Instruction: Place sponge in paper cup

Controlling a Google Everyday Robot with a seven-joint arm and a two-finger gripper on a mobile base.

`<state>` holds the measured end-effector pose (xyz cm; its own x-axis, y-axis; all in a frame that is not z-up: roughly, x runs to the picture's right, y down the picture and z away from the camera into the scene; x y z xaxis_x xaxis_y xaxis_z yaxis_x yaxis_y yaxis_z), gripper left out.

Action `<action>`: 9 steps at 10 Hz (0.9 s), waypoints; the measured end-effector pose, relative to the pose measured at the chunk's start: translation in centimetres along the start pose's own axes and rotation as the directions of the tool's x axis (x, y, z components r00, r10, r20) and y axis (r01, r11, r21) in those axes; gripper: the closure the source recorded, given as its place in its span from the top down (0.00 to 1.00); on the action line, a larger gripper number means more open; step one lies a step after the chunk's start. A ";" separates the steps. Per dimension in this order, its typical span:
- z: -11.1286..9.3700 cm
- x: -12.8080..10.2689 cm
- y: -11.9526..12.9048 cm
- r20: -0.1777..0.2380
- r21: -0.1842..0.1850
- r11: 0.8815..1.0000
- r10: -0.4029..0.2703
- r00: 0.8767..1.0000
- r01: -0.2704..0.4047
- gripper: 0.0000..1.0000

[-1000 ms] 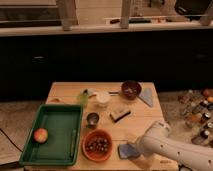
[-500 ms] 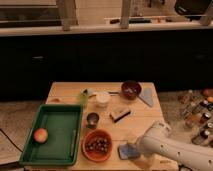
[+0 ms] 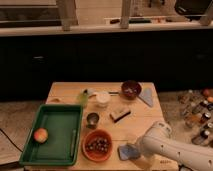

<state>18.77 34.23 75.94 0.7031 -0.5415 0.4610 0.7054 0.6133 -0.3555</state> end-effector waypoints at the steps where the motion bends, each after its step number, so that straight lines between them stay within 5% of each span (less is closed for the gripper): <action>1: 0.0 0.0 0.0 -0.003 -0.001 1.000 0.004 1.000 -0.004 0.80; 7: -0.9 -0.3 -0.3 -0.036 0.009 0.999 0.035 0.999 -0.035 0.73; 9: -0.9 -0.4 -0.4 -0.040 0.009 0.999 0.033 0.999 -0.033 0.77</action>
<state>18.25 33.63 75.14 0.7291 -0.5433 0.4162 0.6811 0.6358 -0.3632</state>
